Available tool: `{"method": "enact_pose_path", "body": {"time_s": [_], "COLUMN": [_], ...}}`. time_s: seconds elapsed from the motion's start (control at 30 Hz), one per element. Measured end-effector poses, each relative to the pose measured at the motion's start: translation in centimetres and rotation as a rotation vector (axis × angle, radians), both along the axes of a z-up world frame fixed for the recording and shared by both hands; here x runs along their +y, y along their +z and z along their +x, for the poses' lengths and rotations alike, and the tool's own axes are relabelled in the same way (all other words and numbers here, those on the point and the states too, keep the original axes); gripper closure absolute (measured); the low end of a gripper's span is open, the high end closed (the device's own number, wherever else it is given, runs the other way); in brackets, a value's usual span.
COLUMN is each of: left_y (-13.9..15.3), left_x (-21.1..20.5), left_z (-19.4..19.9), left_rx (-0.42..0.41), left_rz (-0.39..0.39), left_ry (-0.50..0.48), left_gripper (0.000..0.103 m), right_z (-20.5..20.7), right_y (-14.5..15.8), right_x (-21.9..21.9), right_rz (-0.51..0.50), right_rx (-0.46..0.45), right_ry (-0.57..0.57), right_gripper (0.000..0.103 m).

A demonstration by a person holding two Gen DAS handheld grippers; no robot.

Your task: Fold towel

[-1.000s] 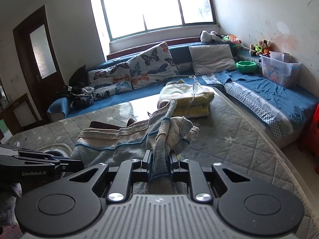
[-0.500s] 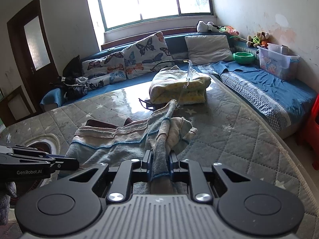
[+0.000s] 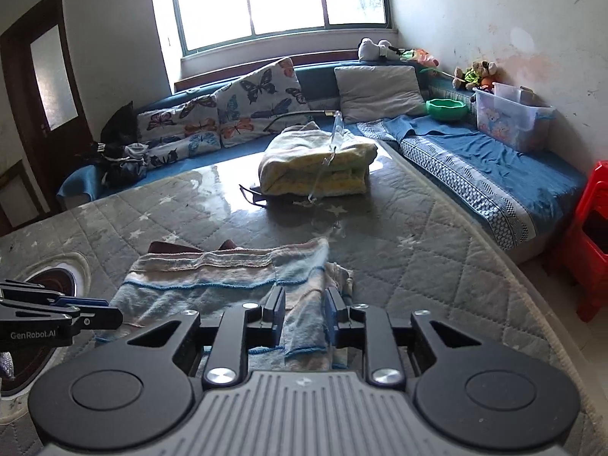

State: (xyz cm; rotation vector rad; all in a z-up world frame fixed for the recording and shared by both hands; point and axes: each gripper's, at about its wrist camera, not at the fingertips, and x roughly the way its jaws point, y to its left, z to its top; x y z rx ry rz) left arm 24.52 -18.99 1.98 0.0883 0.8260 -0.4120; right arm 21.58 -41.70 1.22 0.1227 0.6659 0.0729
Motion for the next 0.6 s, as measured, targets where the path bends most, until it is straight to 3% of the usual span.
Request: {"method": "enact_pose_path", "body": {"time_s": [0.03,0.07,0.2,0.37,0.6], "left_y": [0.0,0.1,0.2,-0.3,-1.7], "left_x": [0.0,0.0,-0.1,-0.2,-0.2], "left_z": [-0.3,-0.6,-1.8,-3.7,-6.1], "left_rx": [-0.005,-0.009,-0.028,-0.036,-0.035], "left_rz": [0.003,0.006,0.017,0.031,0.051], "left_ry": [-0.004,-0.007,-0.021,-0.042,-0.065], "left_gripper": [0.06,0.059,0.058,0.057,0.056], "right_z": [-0.2,-0.4,-1.4,-3.8,-6.9], "right_y": [0.1,0.2,0.3,-0.1,-1.3], "right_x": [0.0,0.0,0.3,1.6,2.8], "right_rz": [0.001,0.002,0.008,0.009,-0.073], "right_rx": [-0.002,-0.004,-0.01,-0.01,-0.006], "right_ry": [0.003,0.007,0.026,0.086,0.123], "right_gripper": [0.08,0.08,0.074,0.074,0.072]}}
